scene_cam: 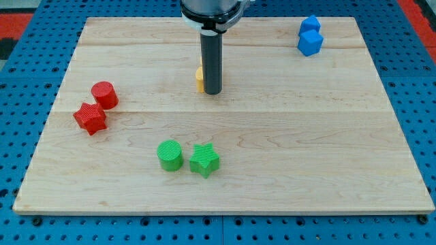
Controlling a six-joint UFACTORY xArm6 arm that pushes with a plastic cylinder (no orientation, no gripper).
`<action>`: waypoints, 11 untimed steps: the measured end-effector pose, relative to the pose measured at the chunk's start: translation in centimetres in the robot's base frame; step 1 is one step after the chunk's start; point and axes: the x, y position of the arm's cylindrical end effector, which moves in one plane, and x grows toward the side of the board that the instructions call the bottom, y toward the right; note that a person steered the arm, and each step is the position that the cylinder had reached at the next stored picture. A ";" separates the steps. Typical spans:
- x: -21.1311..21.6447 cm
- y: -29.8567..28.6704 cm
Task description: Push the blue triangle to the top left of the board above the red circle
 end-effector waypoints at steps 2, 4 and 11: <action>3.3 -4.0; 3.3 4.7; -3.5 35.8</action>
